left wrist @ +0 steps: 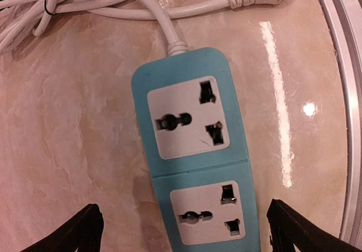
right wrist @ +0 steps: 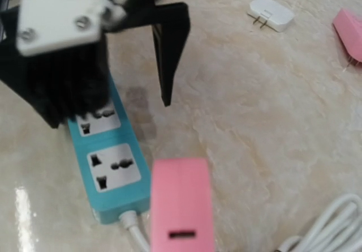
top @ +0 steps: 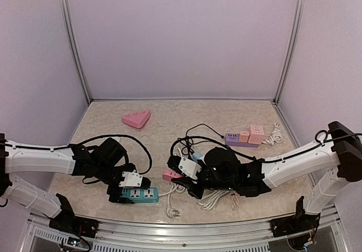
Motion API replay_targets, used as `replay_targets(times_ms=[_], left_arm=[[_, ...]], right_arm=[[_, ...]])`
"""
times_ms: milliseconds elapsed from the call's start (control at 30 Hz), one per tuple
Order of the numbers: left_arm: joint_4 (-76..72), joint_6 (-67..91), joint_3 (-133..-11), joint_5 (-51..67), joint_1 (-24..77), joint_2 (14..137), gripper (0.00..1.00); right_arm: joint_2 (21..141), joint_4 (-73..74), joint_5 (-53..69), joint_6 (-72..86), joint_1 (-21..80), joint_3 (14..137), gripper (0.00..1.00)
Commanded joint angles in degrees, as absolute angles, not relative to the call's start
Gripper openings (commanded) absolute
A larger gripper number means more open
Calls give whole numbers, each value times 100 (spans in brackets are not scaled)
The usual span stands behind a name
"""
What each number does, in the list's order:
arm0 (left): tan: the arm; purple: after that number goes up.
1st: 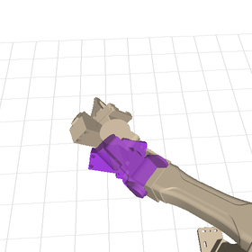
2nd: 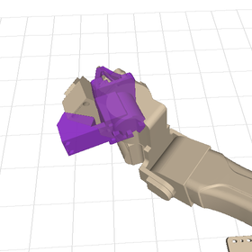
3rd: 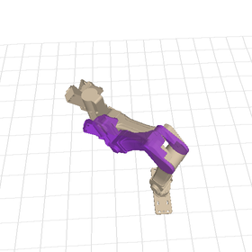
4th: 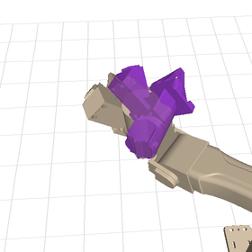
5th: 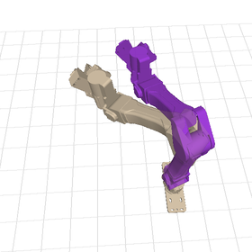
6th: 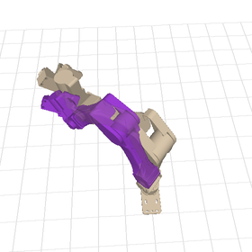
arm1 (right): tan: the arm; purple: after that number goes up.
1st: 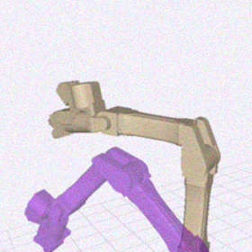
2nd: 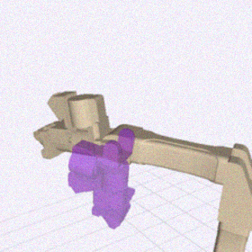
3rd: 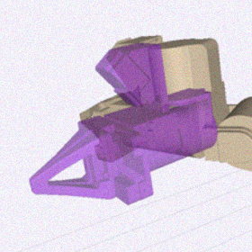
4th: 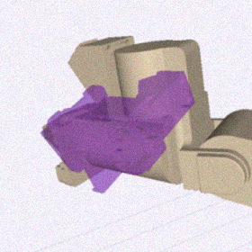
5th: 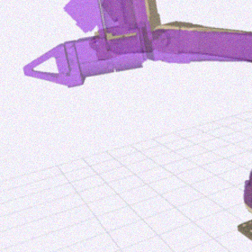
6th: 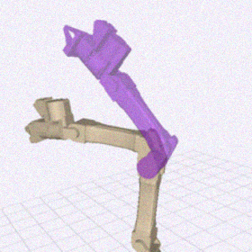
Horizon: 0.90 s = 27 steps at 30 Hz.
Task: Insert the plug
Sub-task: Move the socket to the center of the board.
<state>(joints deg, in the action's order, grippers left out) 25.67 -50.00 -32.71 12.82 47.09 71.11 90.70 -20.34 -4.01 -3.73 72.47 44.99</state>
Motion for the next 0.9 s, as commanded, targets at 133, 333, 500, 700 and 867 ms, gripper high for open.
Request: replay_targets(times_ms=[133,333,500,700,867], left_arm=[[3137,-4728,-3599,1499,4828,7939,80],[3125,-4648,-3761,1411,4937,8267,44],[3269,-4443,-4177,1101,5256,8519,28],[3226,-4125,-4683,1098,5531,8870,22],[3131,-4268,-4990,1069,5657,9120,22]], right_arm=[[8524,-2289,-620,-412,7174,4195,0],[8230,-2242,-647,-456,7108,4025,0],[7990,-2328,-810,-457,7077,3803,0],[7653,-2112,-1059,-404,7000,3621,0],[7272,-2136,-1194,-362,6996,3325,0]])
